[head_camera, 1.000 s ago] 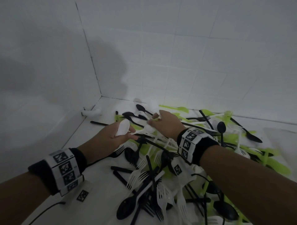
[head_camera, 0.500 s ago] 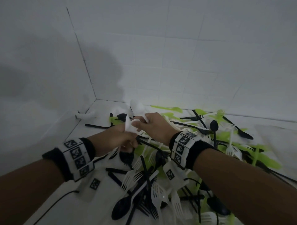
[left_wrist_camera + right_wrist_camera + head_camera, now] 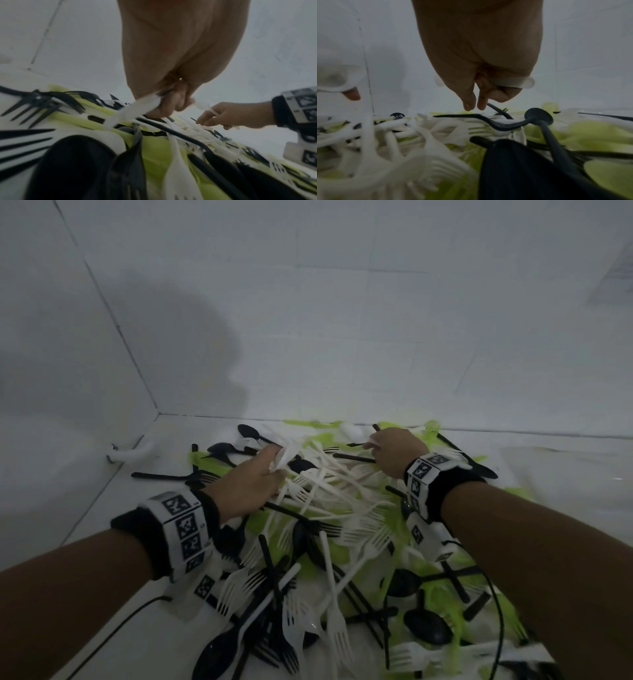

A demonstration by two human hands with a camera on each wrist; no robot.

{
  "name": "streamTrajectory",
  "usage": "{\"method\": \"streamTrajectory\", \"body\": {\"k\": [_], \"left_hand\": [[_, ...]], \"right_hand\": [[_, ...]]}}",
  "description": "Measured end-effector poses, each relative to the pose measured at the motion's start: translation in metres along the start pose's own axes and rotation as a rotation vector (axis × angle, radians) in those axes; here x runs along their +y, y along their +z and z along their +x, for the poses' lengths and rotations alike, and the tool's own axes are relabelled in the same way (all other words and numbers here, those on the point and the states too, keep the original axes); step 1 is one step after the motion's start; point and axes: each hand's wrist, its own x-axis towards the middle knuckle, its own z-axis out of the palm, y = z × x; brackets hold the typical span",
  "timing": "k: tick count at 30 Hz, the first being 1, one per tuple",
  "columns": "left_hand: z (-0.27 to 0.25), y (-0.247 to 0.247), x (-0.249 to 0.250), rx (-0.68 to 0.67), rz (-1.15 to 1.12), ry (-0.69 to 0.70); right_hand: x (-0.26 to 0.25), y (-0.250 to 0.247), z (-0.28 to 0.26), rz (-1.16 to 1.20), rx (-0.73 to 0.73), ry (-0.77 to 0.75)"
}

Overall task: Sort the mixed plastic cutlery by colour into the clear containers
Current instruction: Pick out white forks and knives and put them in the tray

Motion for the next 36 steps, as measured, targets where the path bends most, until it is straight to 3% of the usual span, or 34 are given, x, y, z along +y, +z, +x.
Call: {"method": "streamTrajectory", "body": {"k": [3,10,17,21,27,31,36], "left_hand": [[0.008,0.007,0.005,0.040,0.123,0.032],[0.013,0.012,0.000,0.028,0.120,0.097],[0.016,0.012,0.009,0.189,0.020,0.075],[0.022,0.012,0.033,0.246,-0.092,0.103],[0.019,0.015,0.043,0.340,-0.300,0.094],[0.009,0.015,0.032,0.243,-0.353,0.094],[0.003,0.014,0.033,0.191,-0.436,0.065]], "right_hand": [[0.000,0.006,0.009,-0.046,0.015,-0.003],[0.002,0.013,0.015,-0.001,0.037,-0.079],[-0.015,-0.006,0.008,0.484,0.321,-0.075],[-0.053,-0.018,-0.017,0.973,0.192,-0.104],[-0.079,-0.001,-0.040,1.361,0.065,0.007],[-0.080,0.013,-0.049,1.485,-0.034,0.043],[-0.080,0.014,-0.055,1.501,-0.017,0.071]]}}
